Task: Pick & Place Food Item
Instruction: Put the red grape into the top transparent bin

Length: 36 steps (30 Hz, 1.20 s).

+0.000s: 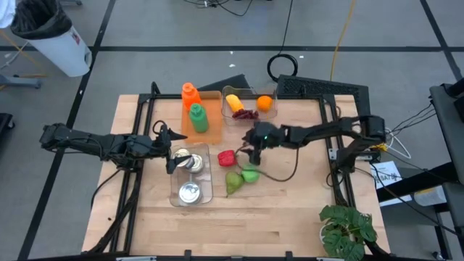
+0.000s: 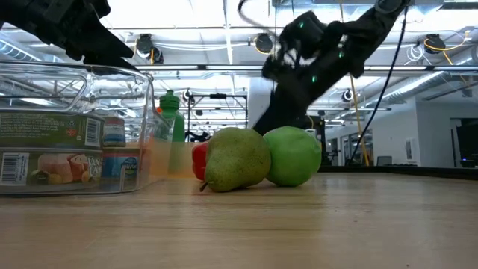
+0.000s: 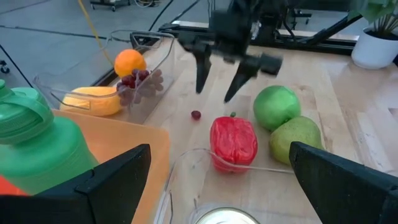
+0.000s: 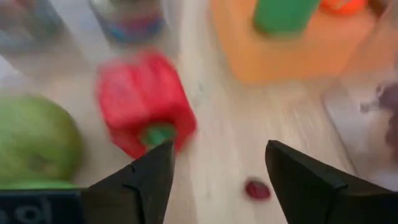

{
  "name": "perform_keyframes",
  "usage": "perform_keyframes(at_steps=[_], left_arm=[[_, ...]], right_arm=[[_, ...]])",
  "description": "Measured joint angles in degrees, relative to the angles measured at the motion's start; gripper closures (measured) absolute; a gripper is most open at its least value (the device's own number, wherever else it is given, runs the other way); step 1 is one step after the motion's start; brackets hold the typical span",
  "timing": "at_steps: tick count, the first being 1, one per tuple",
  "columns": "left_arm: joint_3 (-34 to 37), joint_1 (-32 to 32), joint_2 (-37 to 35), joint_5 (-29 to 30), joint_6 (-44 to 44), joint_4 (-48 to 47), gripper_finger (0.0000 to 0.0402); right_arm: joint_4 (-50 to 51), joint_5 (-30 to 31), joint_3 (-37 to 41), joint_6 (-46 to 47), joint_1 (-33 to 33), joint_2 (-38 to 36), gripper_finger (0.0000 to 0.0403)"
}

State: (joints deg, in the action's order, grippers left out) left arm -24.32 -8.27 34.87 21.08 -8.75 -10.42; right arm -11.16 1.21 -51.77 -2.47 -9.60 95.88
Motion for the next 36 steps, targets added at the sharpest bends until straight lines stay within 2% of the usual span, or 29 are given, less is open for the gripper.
perform_keyframes(at_steps=[2, 8, 17, 30, 33, 36], left_arm=[[0.0, 0.0, 0.0, 0.02, -0.02, 0.15, 0.0005], [0.0, 0.0, 0.01, -0.02, -0.81, -0.04, 0.0005], [0.0, 0.0, 0.01, -0.07, -0.54, -0.19, 0.0005], [0.0, 0.0, 0.02, -0.04, -0.2, -0.28, 0.0005], [0.0, 0.0, 0.02, -0.02, -0.2, -0.41, 0.0005], [0.0, 0.0, 0.0, -0.02, -0.22, -0.5, 0.0005]], right_arm=[[-0.33, 1.88, 0.0, -0.1, 0.26, 2.52, 0.0176], [-3.06, 1.73, 0.0, 2.81, -1.67, 8.94, 0.0178], [-5.99, 1.48, -0.1, 4.67, -4.33, 12.57, 0.0173], [-2.78, 1.58, 0.07, 3.51, -4.57, 9.79, 0.0264], [-3.41, 1.55, 0.04, 4.15, -4.57, 8.31, 0.0264], [-1.77, 1.53, 0.07, 4.23, -4.57, 7.12, 0.0246]])
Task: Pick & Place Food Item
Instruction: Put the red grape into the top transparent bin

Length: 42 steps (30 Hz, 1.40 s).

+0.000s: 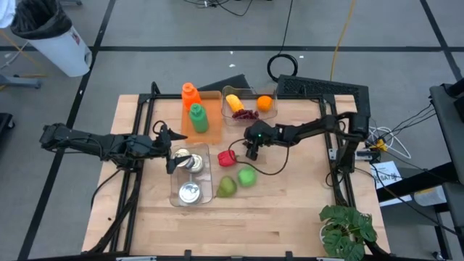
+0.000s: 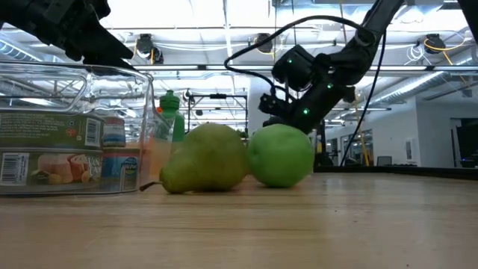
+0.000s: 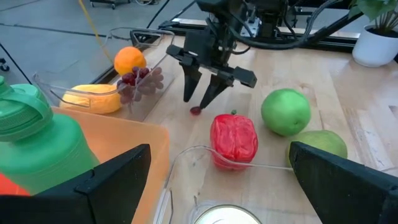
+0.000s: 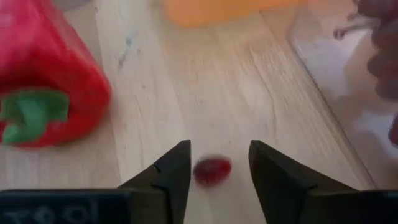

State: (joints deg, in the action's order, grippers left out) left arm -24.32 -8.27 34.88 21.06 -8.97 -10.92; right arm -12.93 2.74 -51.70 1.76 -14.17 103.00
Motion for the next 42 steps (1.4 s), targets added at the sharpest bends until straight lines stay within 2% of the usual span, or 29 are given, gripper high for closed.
perform_keyframes(at_steps=[7, 14, 19, 27, 34, 39, 42], left_arm=[[-0.01, 0.0, 0.01, 0.0, 0.01, 0.0, 0.0005], [0.0, 0.0, 0.02, -0.01, 0.0, 0.06, 0.0005], [0.0, 0.0, 0.0, -0.02, -0.02, 0.2, 0.0005], [0.0, 0.0, 0.01, 0.0, -0.17, 0.13, 0.0005], [-0.01, 0.0, 0.0, -0.02, -0.2, 0.07, 0.0005], [-0.01, 0.0, 0.0, 0.0, -0.2, 0.04, 0.0005], [-0.01, 0.0, 0.01, 0.0, -0.21, 0.04, 0.0005]], right_arm=[[1.71, -0.02, 0.0, 0.27, 0.02, 0.14, 0.0202], [0.78, -1.41, -0.07, 2.08, 0.18, 2.14, 0.0196], [1.07, -1.36, -0.04, 2.08, 0.2, 2.16, 0.0224], [0.91, -1.33, -0.04, 2.08, 0.2, 2.16, 0.0302], [0.73, -1.33, -0.04, 2.08, 0.2, 2.16, 0.0355], [-1.0, -1.38, -0.04, 2.08, 0.21, 2.16, 0.038], [-2.46, -2.01, -0.04, 1.53, 0.37, 2.16, 0.0375]])
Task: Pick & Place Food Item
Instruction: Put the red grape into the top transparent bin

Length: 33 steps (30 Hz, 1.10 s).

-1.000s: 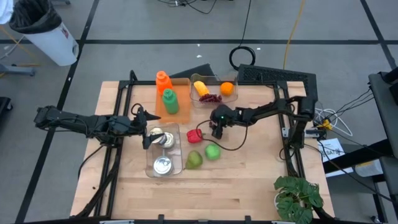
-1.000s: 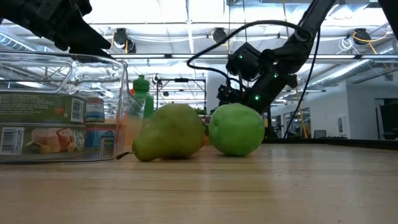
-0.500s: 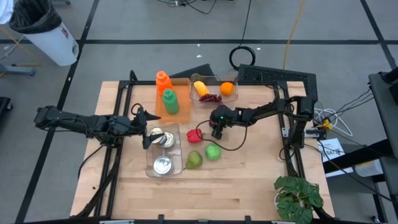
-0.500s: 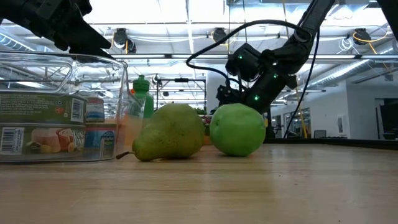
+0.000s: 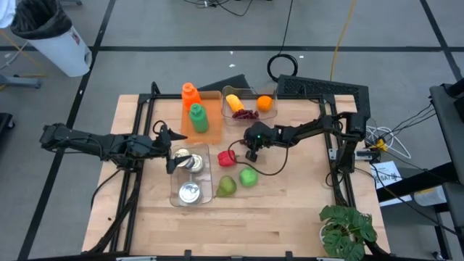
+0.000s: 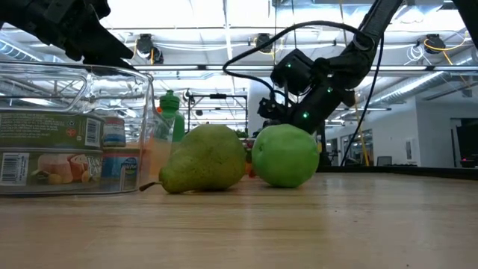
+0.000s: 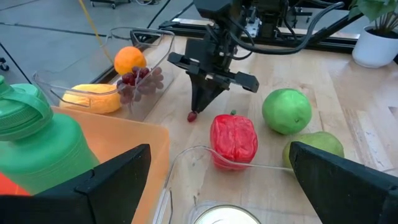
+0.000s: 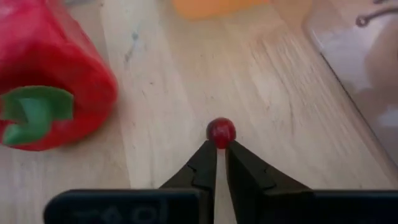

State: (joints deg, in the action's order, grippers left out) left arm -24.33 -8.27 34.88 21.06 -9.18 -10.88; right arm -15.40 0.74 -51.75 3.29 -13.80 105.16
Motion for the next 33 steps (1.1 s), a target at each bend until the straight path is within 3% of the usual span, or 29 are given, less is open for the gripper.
perform_keyframes(at_steps=[11, 16, 21, 33], left_arm=[[0.01, 0.0, -0.01, 0.0, 0.93, -0.02, 0.0005], [0.01, 0.0, -0.01, 0.0, 0.95, 0.0, 0.0005], [-0.01, 0.0, -0.01, 0.0, 0.98, 0.34, 0.0005], [-0.01, 0.0, 0.01, 0.0, 0.02, 0.45, 0.0005]], right_arm=[[-1.77, -0.83, 0.0, -0.02, -0.01, 0.0, 0.0209], [-3.52, -0.87, 0.0, -0.21, 1.15, 0.0, 0.0164], [-3.7, -0.71, 0.0, -2.35, 1.91, 0.0, 0.0161], [-6.66, 2.18, -0.08, -2.53, 1.81, 4.37, 0.0213]])
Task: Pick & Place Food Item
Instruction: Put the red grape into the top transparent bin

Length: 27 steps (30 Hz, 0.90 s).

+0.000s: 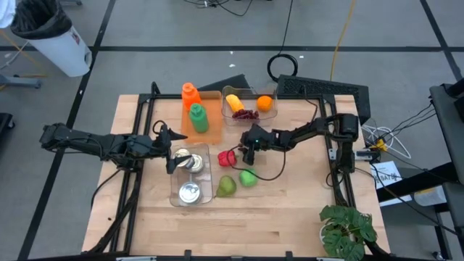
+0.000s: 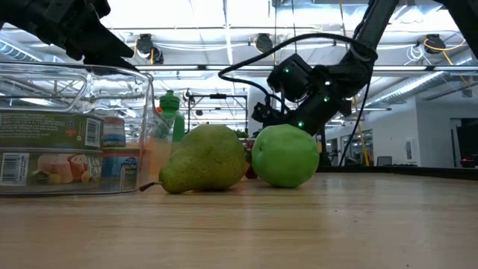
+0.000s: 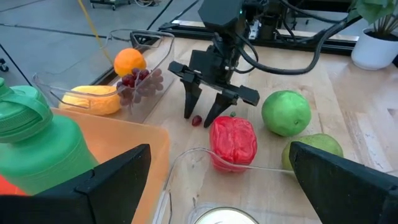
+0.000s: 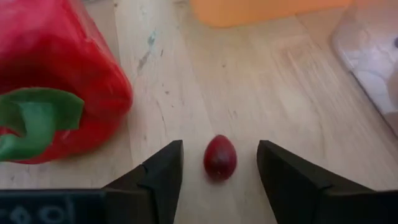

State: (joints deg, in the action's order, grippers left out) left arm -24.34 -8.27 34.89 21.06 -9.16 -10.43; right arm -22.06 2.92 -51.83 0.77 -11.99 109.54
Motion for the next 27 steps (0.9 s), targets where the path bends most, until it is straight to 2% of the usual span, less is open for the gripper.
perform_keyframes(at_steps=[7, 22, 27], left_arm=[[0.0, 0.0, -0.02, 0.0, -0.03, -0.03, 0.0005], [0.02, 0.0, -0.02, 0.0, -0.03, -0.05, 0.0005], [0.02, 0.0, -0.01, 0.0, -0.03, -0.04, 0.0005]], right_arm=[[0.87, -0.04, 0.04, 0.02, -0.02, -0.42, 0.0246], [-0.59, 0.0, 0.08, -0.41, -0.02, -0.42, 0.0387], [-1.11, -0.01, 0.08, -1.54, -0.02, -4.9, 0.0398]])
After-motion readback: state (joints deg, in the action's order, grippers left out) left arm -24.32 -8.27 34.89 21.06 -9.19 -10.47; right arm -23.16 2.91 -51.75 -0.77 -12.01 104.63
